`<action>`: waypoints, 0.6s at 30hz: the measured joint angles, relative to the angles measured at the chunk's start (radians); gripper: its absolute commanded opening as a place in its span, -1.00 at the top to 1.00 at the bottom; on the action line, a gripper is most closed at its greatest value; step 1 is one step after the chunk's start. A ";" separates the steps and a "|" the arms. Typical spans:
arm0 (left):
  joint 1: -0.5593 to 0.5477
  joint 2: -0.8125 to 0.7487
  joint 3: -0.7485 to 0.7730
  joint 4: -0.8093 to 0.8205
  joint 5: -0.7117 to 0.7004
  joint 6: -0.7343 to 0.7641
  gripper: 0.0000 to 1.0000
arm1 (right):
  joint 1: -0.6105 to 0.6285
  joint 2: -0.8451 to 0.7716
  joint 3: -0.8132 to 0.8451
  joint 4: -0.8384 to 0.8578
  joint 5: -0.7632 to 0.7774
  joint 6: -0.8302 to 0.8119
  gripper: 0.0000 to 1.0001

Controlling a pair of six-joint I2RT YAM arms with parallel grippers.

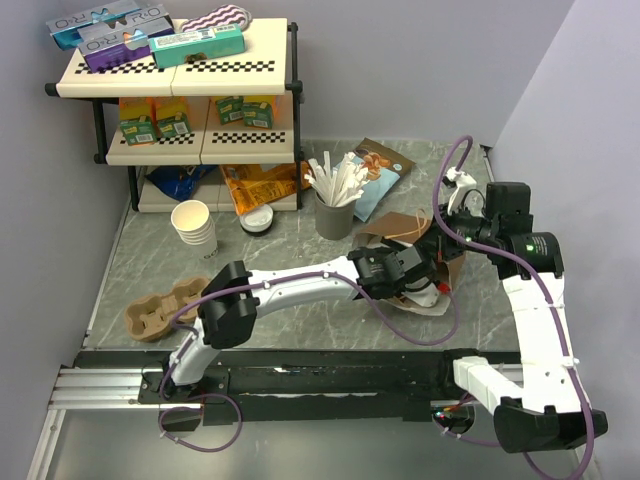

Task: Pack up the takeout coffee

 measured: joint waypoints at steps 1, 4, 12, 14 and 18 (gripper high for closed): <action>0.000 0.004 0.000 0.002 -0.011 0.005 0.99 | -0.001 0.002 0.000 0.003 -0.001 0.000 1.00; 0.000 0.015 0.000 0.004 -0.039 0.016 0.99 | -0.004 0.012 0.002 0.007 -0.011 0.000 1.00; 0.003 0.037 -0.001 0.076 -0.067 0.052 0.98 | -0.025 0.030 0.002 0.039 -0.050 0.032 1.00; 0.003 0.045 -0.007 0.116 -0.079 0.063 0.99 | -0.027 0.036 0.001 0.060 -0.061 0.047 1.00; -0.001 0.069 -0.037 0.193 -0.110 0.080 0.99 | -0.023 0.046 0.000 0.053 -0.114 0.068 0.87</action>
